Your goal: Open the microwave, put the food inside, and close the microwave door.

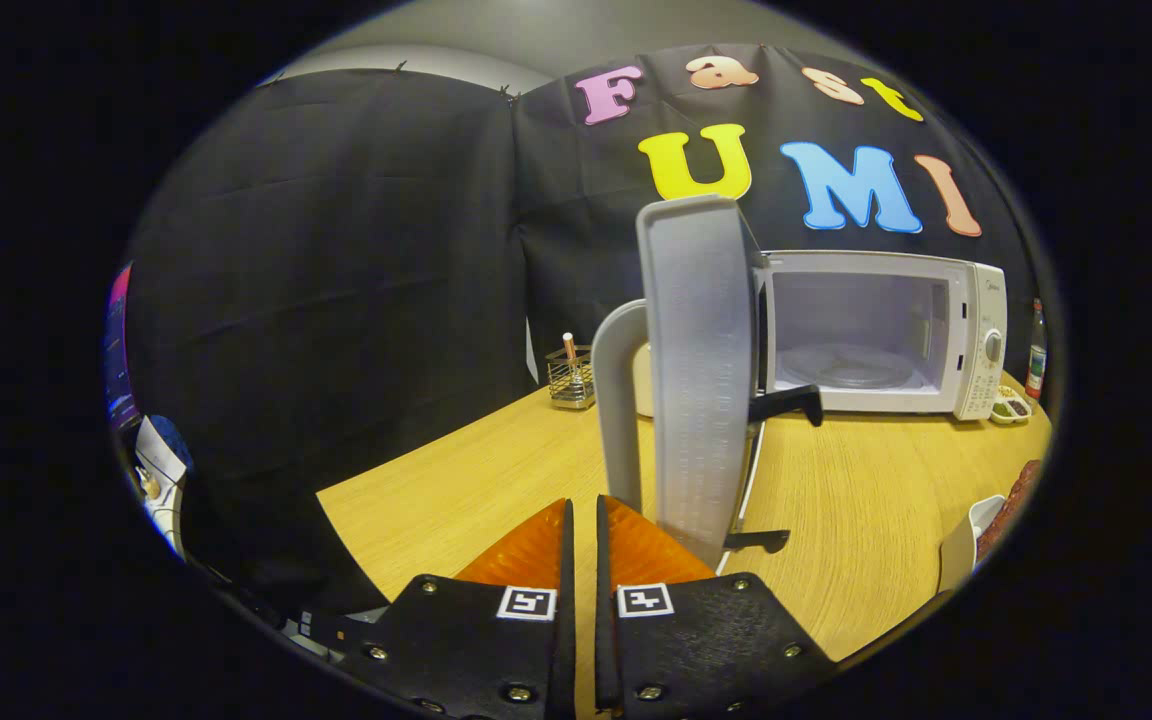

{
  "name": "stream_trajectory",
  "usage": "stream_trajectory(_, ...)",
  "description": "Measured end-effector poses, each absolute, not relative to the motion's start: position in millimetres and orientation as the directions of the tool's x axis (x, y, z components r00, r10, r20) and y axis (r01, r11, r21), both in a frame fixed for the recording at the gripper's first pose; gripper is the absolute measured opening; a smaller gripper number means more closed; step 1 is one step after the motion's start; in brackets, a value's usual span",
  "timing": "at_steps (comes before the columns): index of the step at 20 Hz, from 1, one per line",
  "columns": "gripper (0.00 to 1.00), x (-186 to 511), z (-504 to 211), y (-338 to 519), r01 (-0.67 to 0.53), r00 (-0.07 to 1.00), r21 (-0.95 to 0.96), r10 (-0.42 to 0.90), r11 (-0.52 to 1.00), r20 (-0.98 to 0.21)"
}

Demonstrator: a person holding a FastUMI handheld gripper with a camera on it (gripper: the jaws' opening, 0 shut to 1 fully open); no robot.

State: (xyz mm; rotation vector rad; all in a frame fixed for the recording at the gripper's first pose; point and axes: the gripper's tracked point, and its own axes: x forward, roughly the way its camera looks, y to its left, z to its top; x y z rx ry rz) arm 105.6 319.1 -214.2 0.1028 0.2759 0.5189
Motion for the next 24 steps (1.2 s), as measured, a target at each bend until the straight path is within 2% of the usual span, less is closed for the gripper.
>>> stream_trajectory(1, 0.01, 107, -214, 329, -0.495, 0.820, 0.172, 0.523, 0.852, -0.230)
stream_trajectory(3, 0.01, 109, -213, 327, -0.499, 0.820, 0.171, 0.527, 0.849, -0.224)
stream_trajectory(8, 0.02, 68, -177, 305, -0.609, 0.763, 0.209, 0.637, 0.765, -0.107)
stream_trajectory(14, 0.02, 59, -147, 175, -0.503, 0.858, 0.151, 0.512, 0.851, -0.032)
stream_trajectory(15, 0.14, 58, -145, 159, -0.498, 0.862, 0.145, 0.506, 0.855, -0.028)
stream_trajectory(17, 0.55, 58, -146, 126, -0.463, 0.883, 0.126, 0.469, 0.878, -0.026)
stream_trajectory(18, 0.61, 59, -148, 110, -0.441, 0.894, 0.115, 0.447, 0.890, -0.028)
stream_trajectory(21, 0.97, 64, -164, 63, -0.369, 0.925, 0.091, 0.375, 0.925, -0.063)
stream_trajectory(24, 0.99, 68, -182, 24, -0.333, 0.934, 0.133, 0.346, 0.933, -0.092)
